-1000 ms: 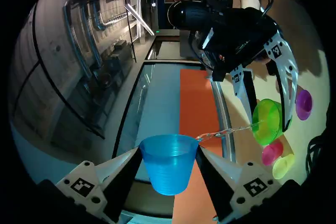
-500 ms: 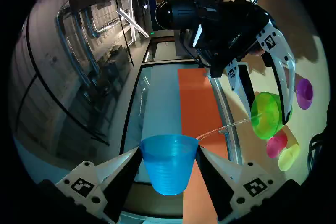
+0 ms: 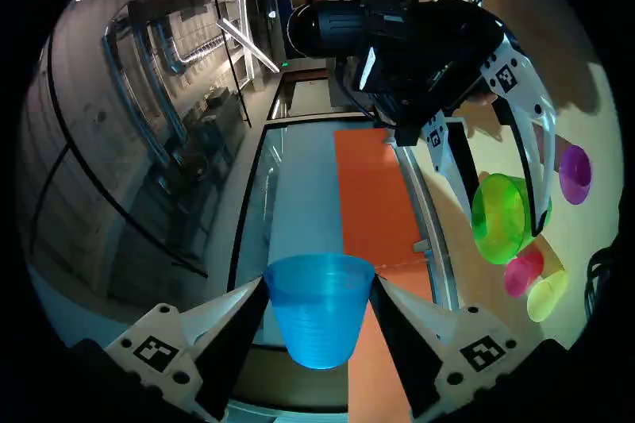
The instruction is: Pour water
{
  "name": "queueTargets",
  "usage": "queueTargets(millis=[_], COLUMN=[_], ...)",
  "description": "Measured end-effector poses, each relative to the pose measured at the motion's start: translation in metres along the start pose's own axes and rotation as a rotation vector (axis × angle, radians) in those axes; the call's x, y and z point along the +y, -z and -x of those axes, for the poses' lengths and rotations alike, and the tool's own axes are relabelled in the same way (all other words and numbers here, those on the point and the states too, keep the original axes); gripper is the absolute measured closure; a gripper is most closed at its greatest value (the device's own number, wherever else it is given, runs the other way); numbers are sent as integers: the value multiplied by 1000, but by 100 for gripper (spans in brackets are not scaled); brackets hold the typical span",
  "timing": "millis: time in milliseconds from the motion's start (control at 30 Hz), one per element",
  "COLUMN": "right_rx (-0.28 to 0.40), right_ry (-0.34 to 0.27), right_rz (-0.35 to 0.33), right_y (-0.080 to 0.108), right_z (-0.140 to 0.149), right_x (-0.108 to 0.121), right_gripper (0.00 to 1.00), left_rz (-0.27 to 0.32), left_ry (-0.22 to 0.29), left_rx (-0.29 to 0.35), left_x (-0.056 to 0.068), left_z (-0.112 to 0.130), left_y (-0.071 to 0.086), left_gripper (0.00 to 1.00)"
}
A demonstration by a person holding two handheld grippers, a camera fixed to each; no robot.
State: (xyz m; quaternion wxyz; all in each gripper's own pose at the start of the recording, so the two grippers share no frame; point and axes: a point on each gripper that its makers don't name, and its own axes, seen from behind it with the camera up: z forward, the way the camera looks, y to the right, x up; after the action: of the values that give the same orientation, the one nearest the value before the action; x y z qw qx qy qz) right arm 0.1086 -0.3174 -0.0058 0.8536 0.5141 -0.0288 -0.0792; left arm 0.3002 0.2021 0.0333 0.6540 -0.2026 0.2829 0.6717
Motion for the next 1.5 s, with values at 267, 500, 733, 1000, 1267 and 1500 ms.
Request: queueTargets(millis=[267, 500, 733, 1000, 1267, 1500], right_rx=[2, 6, 19, 30, 42, 50], right_ry=[2, 4, 4, 3, 7, 4], right_rz=[2, 6, 13, 23, 29, 35], right_y=[0, 0, 1, 2, 3, 4], right_z=[-1, -1, -6, -10, -14, -16], right_x=[0, 0, 1, 3, 5, 7], right_gripper=[9, 9, 9, 9, 9, 9], left_rz=[-2, -1, -7, -6, -15, -23], left_ry=[1, 43, 181, 378, 578, 743], left_rx=[1, 4, -3, -4, 3, -6], left_x=[-2, -4, -6, -4, -5, -4], left_z=[0, 3, 9, 15, 20, 27], left_y=[0, -1, -1, 1, 2, 7], left_gripper=[13, 13, 13, 13, 13, 13])
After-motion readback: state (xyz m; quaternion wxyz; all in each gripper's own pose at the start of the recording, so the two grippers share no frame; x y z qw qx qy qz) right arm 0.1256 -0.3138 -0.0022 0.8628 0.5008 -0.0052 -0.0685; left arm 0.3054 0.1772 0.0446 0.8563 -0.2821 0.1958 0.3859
